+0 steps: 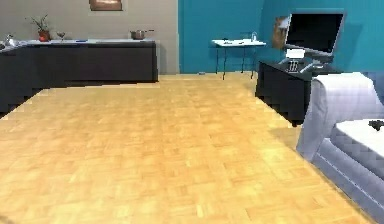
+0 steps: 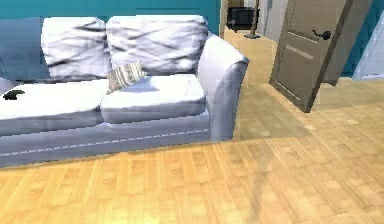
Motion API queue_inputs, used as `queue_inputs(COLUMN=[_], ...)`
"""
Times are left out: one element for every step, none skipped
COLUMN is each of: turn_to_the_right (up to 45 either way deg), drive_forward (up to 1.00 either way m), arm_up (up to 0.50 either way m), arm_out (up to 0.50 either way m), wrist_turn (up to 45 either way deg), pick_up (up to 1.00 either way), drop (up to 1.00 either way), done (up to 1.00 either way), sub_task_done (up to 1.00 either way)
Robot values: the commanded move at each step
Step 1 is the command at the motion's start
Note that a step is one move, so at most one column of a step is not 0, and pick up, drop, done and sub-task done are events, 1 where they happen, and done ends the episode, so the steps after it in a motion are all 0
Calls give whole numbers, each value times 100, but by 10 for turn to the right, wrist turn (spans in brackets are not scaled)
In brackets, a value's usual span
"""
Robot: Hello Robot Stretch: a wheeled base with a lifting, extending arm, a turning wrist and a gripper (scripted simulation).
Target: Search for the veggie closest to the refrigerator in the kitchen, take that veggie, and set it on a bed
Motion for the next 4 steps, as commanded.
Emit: queue_inputs(turn_to_the_right=[-90,0,-450,-30], drive_forward=[0,85,0,0], arm_up=[0,0,0,0], arm_out=[0,0,0,0], wrist_turn=[0,0,0,0], pick_up=[0,0,0,0], drop=[0,0,0,0], done=[0,0,0,0], sub_task_done=[0,0,0,0])
